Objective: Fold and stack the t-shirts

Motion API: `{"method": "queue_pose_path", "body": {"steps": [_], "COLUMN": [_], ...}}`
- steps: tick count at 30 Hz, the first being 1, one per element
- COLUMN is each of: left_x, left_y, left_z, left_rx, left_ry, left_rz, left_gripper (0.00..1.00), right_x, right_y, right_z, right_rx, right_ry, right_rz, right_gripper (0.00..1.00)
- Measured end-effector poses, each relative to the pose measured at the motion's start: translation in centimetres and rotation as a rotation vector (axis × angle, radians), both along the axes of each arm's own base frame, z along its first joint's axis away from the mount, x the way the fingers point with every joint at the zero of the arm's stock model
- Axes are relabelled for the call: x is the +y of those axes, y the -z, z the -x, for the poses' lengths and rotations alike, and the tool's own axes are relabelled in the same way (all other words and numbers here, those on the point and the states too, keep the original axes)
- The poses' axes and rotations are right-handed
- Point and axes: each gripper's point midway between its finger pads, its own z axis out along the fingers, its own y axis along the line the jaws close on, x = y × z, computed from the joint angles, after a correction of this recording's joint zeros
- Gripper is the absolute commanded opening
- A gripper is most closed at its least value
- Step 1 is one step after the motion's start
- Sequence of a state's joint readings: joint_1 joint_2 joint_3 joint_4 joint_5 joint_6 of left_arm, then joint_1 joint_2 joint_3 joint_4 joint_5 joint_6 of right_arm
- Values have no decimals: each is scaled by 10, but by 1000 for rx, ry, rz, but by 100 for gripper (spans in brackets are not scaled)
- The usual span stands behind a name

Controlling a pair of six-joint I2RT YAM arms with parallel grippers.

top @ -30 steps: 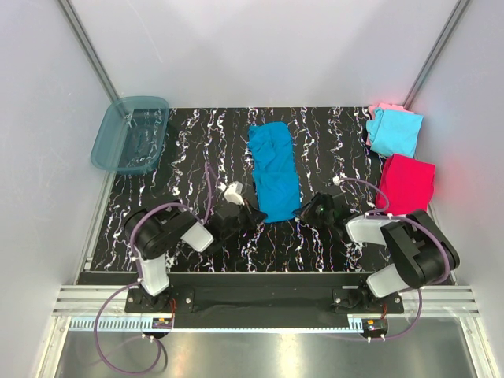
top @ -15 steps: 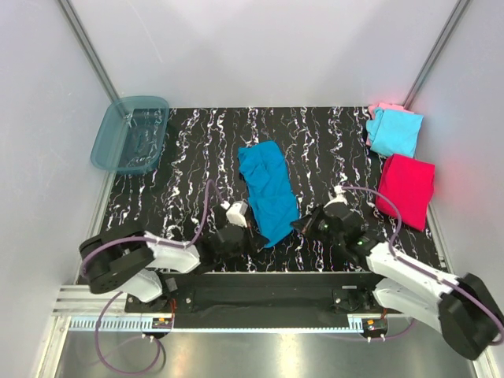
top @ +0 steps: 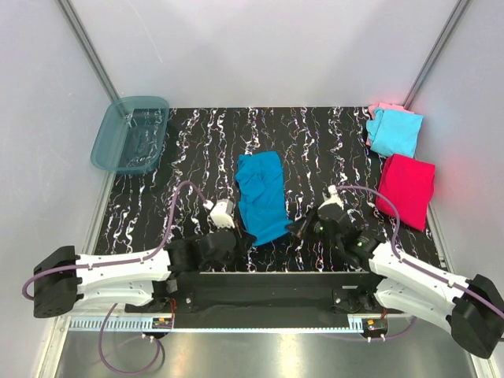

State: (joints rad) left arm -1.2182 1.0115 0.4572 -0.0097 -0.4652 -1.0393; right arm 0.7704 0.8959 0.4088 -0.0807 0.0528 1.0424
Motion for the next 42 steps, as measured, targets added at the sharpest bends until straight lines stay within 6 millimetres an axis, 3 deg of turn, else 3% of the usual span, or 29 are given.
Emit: {"method": "queue_pose_path", "body": {"steps": [8, 16, 21, 26, 30, 42], "left_x": [9, 34, 44, 29, 14, 17], "left_y": [-15, -38, -65, -76, -61, -25], "left_z": [-21, -69, -108, -139, -158, -217], "left_rx": [-48, -110, -161, -196, -184, -118], "left_ry": [-60, -145, -179, -139, -91, -98], "left_rz": [-82, -148, -163, -152, -159, -189], "left_gripper": [0, 0, 0, 0, 0, 0], "right_x": [21, 40, 38, 19, 7, 9], "right_y": [-43, -62, -76, -87, -83, -36], "right_z": [-35, -73, -103, -134, -149, -206], "right_rx": [-87, -144, -171, -185, -171, -73], "right_ry": [13, 38, 82, 143, 173, 193], "right_rz": [15, 76, 80, 63, 71, 110], "right_gripper": [0, 0, 0, 0, 0, 0]}}
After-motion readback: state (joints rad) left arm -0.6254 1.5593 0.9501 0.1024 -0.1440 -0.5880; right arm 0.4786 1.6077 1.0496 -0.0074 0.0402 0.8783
